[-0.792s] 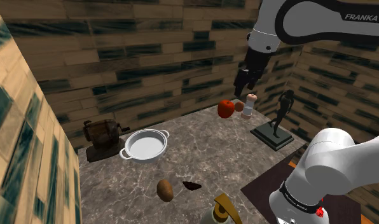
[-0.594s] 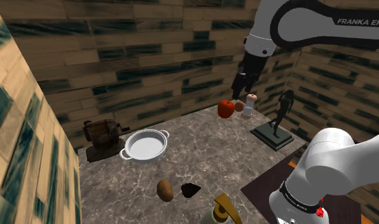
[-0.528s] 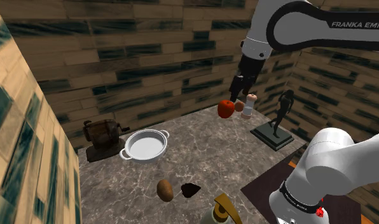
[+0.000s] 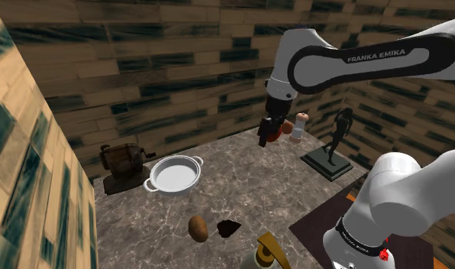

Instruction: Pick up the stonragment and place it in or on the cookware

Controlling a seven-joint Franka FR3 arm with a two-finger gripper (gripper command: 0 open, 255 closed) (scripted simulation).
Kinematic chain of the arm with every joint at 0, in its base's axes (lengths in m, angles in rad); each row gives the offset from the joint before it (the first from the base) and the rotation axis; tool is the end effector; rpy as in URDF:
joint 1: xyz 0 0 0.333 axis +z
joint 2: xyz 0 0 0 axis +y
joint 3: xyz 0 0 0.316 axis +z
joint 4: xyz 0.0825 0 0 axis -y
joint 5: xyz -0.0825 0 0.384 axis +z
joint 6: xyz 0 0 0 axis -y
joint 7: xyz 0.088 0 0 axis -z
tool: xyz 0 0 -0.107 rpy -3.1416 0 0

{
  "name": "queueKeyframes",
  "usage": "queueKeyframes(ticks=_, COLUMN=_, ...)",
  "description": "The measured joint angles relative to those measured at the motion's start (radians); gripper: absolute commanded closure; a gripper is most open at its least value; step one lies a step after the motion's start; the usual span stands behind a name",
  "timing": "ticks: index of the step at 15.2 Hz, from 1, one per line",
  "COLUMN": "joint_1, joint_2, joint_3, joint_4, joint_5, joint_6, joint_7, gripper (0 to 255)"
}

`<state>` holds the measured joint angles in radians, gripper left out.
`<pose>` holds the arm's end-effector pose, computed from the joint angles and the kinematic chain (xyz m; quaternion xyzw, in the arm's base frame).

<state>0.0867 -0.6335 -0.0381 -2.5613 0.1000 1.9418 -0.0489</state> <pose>0.3569 0.0236 0.4742 -0.9977 -0.0345 -0.0064 0.0580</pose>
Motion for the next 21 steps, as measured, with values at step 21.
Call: queueKeyframes(ticks=21, joint_1=0.274, joint_2=0.691, joint_3=0.035, joint_4=0.031, joint_5=0.461, joint_6=0.441, joint_7=-0.473, gripper=0)
